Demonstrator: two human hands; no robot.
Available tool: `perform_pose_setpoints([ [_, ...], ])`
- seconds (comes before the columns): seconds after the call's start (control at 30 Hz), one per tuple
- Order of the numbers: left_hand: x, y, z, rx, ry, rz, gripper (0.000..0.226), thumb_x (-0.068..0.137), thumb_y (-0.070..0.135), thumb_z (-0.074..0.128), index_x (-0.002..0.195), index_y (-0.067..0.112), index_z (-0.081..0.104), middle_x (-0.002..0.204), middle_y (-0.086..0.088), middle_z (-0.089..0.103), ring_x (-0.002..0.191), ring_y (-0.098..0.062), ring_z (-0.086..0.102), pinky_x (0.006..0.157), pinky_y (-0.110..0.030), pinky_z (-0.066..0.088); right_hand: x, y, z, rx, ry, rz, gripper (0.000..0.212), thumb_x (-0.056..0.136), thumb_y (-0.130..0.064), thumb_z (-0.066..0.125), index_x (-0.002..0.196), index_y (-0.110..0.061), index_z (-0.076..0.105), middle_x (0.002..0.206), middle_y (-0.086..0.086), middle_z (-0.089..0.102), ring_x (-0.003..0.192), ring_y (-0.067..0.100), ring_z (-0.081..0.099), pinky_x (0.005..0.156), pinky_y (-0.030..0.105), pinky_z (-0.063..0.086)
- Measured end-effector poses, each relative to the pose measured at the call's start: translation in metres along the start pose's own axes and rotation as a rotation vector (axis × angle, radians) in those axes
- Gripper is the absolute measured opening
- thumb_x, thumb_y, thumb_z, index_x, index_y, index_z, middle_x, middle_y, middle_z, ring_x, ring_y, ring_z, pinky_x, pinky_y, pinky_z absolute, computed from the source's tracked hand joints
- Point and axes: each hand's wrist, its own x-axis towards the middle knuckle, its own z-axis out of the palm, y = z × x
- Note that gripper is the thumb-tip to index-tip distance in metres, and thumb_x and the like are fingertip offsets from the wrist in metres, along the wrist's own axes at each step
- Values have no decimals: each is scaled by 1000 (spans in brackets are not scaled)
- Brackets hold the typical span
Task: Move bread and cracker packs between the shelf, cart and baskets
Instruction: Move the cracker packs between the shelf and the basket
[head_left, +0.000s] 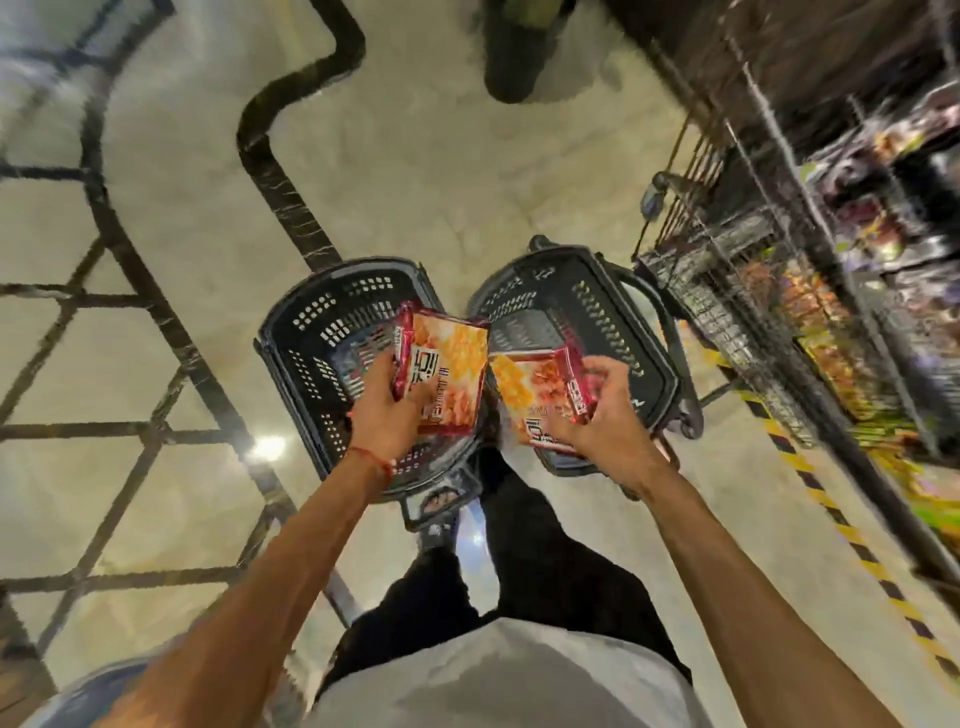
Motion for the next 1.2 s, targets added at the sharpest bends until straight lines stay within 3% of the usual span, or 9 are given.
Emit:
perform_pose_setpoints([
  [0.2,-39,29,43,135,-179,130,37,95,10,68,129,18,55,109,4,73,100,-12,71,95,-48,57,-83,44,-53,146,367,80,62,75,-12,93,114,-27,47,110,3,69,93,12,73,79,34,62],
  [0.4,-79,59,134,291,-386,262,65,81,41,75,139,22,53,124,1,71,114,-18,68,106,-49,51,-157,88,-117,391,745,4,36,80,-17,90,104,-26,65,95,-10,76,82,0,72,72,18,58],
  [0.53,-125,76,216,442,-508,368,45,92,27,74,132,31,53,112,22,64,105,-2,61,104,-27,44,-204,129,-171,541,821,-5,22,91,-23,79,110,-21,68,102,-7,78,86,5,76,67,16,58],
  [0.63,-161,75,290,528,-571,451,54,83,39,77,132,27,58,113,11,72,104,-10,67,101,-36,51,-244,175,-219,594,841,17,27,97,-30,70,120,-15,68,106,-1,78,84,4,76,66,15,56],
  [0.77,-225,57,391,519,-672,421,37,92,17,73,125,23,58,109,5,72,93,0,68,94,-24,54,-299,246,-283,622,876,94,40,98,-50,58,127,-23,60,115,-3,75,98,11,75,84,30,61],
  [0.87,-265,40,464,522,-762,418,45,90,21,77,130,19,60,111,1,74,95,-4,71,89,-25,58,-340,308,-331,662,907,138,34,104,-51,51,125,-27,61,115,-4,76,100,12,75,89,35,59],
  [0.93,-289,30,512,532,-802,423,44,88,24,78,128,19,61,108,0,75,97,-11,73,87,-29,60,-367,343,-361,755,915,172,39,102,-53,54,128,-24,61,115,-2,77,99,14,76,90,38,60],
  [1.07,-334,17,601,569,-901,448,28,97,12,66,125,12,60,102,2,72,80,4,70,67,-13,54,-413,395,-411,913,868,215,48,97,-40,72,136,-20,53,123,3,73,107,20,74,95,44,60],
  [1.2,-370,13,684,598,-984,456,29,98,23,66,126,20,59,112,2,71,99,-11,70,79,-23,55,-453,428,-455,947,932,236,75,74,-24,80,138,-20,40,119,2,67,103,19,71,81,36,60],
])
